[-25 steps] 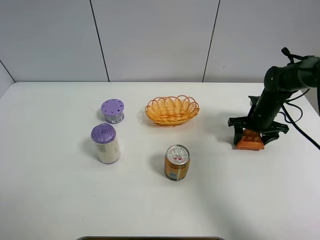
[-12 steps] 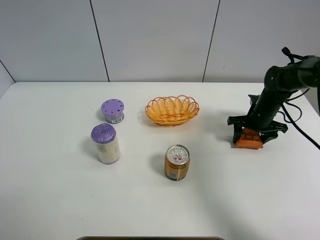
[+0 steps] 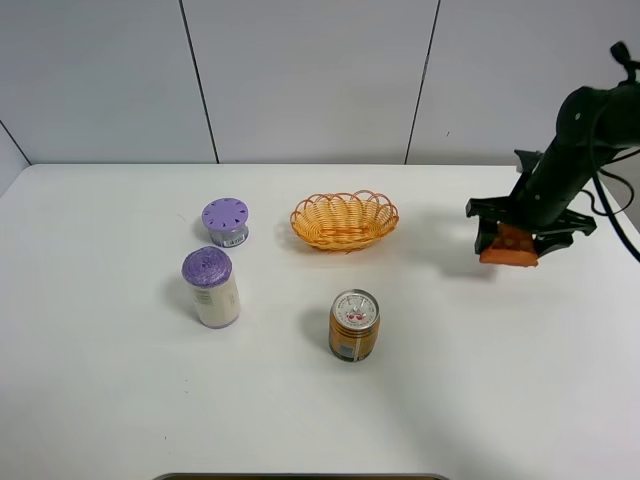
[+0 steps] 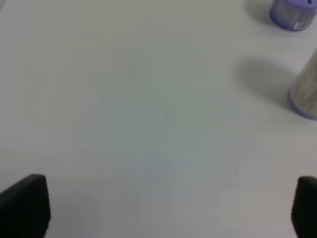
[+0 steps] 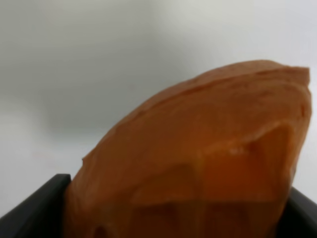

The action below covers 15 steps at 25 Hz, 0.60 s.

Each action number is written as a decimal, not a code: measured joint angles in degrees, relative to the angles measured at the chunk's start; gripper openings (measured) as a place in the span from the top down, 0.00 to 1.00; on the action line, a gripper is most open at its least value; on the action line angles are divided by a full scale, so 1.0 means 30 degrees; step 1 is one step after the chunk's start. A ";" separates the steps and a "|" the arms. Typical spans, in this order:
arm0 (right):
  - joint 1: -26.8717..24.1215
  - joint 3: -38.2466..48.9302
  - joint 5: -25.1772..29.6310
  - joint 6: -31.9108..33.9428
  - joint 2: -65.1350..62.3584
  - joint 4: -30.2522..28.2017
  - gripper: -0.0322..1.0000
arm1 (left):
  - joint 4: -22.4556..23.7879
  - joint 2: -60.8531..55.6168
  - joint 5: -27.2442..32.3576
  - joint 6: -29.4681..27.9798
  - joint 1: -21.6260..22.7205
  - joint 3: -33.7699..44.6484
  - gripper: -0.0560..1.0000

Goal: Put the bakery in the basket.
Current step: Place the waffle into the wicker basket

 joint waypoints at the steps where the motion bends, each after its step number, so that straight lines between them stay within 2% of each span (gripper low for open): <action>1: 0.0023 -0.0394 0.0339 -0.0052 -0.0384 0.0000 0.29 | 0.0000 0.0000 0.0000 0.0000 0.0000 0.0000 0.01; 7: 0.1426 -0.3961 0.1956 -0.0114 -0.1045 -0.0035 0.29 | 0.0000 0.0000 0.0000 0.0000 0.0000 0.0000 0.01; 11: 0.3488 -0.5940 0.1904 0.0087 -0.1045 -0.0019 0.29 | 0.0000 0.0000 0.0000 0.0000 0.0000 0.0000 0.01; 15: 0.5424 -0.6831 0.1108 0.0762 -0.0926 -0.0001 0.29 | 0.0000 0.0000 0.0000 0.0000 0.0000 0.0000 0.01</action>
